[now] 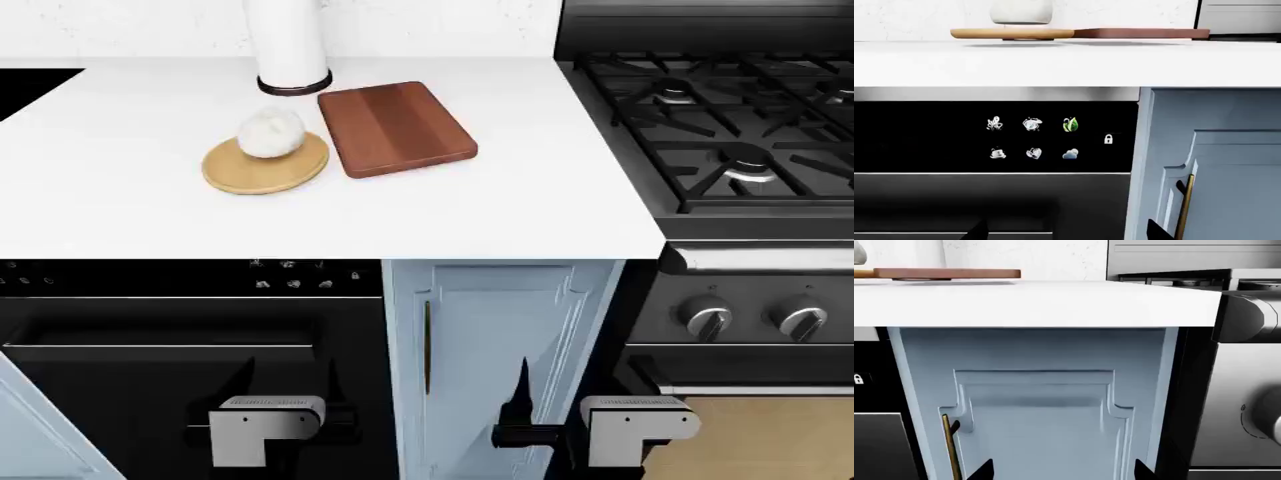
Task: Pick the dumpling from the plate and place it on the cutting board. Then pick the condiment bottle from the cabinet and place it next to the cutting board.
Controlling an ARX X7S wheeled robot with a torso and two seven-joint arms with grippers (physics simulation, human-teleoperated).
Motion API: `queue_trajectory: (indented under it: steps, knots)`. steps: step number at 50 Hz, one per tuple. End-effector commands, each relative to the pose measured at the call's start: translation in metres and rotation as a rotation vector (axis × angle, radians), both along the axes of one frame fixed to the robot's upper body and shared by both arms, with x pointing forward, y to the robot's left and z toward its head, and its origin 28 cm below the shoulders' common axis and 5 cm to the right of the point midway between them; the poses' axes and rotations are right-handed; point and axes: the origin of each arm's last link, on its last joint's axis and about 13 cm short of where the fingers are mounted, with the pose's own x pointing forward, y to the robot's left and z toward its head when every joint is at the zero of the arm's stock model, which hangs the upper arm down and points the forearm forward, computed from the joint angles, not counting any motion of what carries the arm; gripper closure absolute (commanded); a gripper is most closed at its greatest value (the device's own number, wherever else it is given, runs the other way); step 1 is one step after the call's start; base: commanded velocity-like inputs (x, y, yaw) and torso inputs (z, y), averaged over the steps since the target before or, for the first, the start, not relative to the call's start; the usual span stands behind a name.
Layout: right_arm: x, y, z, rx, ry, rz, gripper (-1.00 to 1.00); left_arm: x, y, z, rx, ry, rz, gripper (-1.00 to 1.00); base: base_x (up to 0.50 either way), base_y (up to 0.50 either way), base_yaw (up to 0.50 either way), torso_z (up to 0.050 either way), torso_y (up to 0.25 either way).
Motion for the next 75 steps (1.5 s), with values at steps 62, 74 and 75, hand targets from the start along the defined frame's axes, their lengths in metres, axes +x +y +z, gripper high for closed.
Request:
queue_trajectory:
  steps: [62,74,75]
  knots:
    - [0.048,-0.042,0.251,-0.272,0.069,0.391,-1.00,0.073,0.072,0.239,0.335,-0.170,-0.373,-1.00,0.00,0.00,0.00,0.047,0.016]
    - [0.050,-0.044,0.250,-0.296,0.080,0.370,-1.00,0.079,0.073,0.237,0.373,-0.110,-0.334,-1.00,0.01,0.48,0.00,0.020,0.005]
    - [0.050,-0.044,0.249,-0.296,0.081,0.369,-1.00,0.079,0.072,0.236,0.375,-0.109,-0.333,-1.00,0.01,0.50,0.00,0.000,0.000]
